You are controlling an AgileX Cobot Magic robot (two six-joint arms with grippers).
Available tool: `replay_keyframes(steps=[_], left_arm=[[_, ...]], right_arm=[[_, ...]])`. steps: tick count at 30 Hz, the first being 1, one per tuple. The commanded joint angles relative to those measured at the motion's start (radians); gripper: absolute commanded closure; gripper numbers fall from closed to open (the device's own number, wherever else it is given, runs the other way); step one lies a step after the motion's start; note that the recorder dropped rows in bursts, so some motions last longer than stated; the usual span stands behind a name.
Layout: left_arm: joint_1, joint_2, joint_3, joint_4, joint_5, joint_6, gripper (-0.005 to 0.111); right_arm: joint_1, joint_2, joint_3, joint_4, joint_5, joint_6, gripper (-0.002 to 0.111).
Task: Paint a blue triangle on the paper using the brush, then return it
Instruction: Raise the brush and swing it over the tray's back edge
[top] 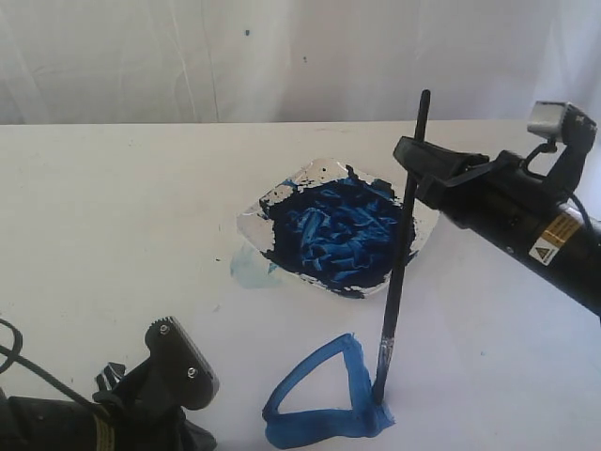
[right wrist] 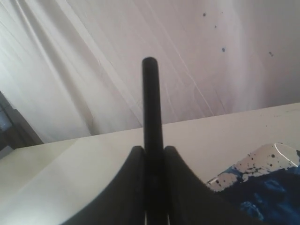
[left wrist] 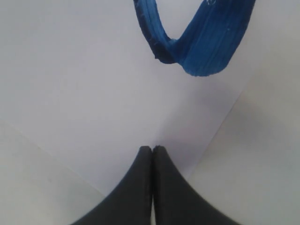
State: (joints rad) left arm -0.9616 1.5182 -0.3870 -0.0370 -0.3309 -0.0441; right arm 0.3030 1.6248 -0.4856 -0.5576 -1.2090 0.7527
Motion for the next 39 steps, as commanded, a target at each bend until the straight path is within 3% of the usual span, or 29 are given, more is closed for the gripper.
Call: replay_keyframes(steps=[1,7,21,39], left_arm=[[0.003,0.005,0.007,-0.007,0.033,-0.001,0.107],[0.003,0.005,0.007,-0.007,0.033,-0.001,0.107],[0.003,0.005,0.007,-0.007,0.033,-0.001,0.107],[0.003,0.005,0.007,-0.007,0.033,-0.001,0.107]], right_arm=[[0.003,-0.026,-0.038,0.013,-0.012,0.061,0.108],[0.003,-0.039,-0.088,0.067,-0.012,0.064,0.108],[0.003,0.007,-0.204,0.535,0.045,0.121,0.108],[-0.023,0.243,-0.418,0.558,0.043,0.298,0.108]])
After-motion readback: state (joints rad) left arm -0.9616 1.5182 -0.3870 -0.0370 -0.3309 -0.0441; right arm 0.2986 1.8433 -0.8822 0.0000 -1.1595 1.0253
